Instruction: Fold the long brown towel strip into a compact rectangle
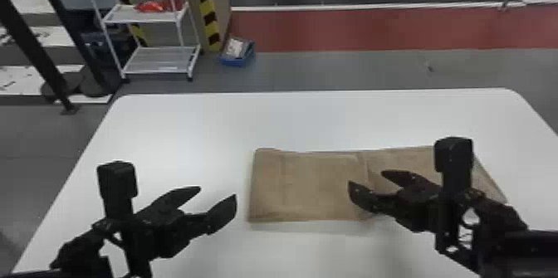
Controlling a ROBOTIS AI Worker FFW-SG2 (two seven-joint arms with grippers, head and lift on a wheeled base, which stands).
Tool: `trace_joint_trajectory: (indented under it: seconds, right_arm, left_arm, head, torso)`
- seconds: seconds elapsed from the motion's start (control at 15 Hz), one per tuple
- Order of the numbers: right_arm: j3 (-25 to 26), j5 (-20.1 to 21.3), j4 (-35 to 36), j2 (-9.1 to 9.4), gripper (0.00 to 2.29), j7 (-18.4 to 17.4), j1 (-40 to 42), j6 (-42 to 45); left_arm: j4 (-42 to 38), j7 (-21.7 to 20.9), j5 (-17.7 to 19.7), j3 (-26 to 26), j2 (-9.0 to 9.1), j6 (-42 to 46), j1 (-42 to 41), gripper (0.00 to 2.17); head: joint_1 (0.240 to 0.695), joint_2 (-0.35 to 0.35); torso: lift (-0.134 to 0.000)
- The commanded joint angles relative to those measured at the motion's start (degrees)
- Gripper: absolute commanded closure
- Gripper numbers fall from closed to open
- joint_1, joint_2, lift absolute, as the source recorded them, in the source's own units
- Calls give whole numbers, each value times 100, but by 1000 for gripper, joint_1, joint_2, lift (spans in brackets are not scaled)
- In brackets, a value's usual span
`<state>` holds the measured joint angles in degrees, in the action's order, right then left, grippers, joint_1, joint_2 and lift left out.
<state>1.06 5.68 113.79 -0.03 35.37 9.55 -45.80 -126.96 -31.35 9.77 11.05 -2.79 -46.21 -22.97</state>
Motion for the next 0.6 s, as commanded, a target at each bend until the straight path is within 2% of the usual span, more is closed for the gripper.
trace_joint_trajectory:
  seconds: [0.0, 0.07, 0.13, 0.27, 0.53]
  right_arm:
    - [-123, 57, -85, 3, 147, -83, -93, -268]
    - [-150, 57, -103, 3, 147, -136, -111, -286]
    - [-176, 57, -120, 3, 147, -144, -137, -321]
    - [-220, 83, -129, 3, 147, -144, -146, -321]
    - [-264, 127, -147, 3, 147, -153, -199, -391]
  left_arm:
    - [22, 76, 200, 107, -2, 318, -85, 80]
    - [118, 120, 341, 169, 7, 1022, -164, 80]
    - [294, 323, 561, 195, 7, 2129, -287, 80]
    - [584, 938, 657, 178, 7, 3447, -401, 80]
    - [1120, 1395, 763, 213, -2, 4344, -437, 80]
  head:
    - [695, 77]
    - [695, 88]
    - [695, 94]
    - [695, 115]
    - [695, 189]
  torso:
    - [-125]
    - [-125]
    - [-125]
    - [-125]
    - [-125]
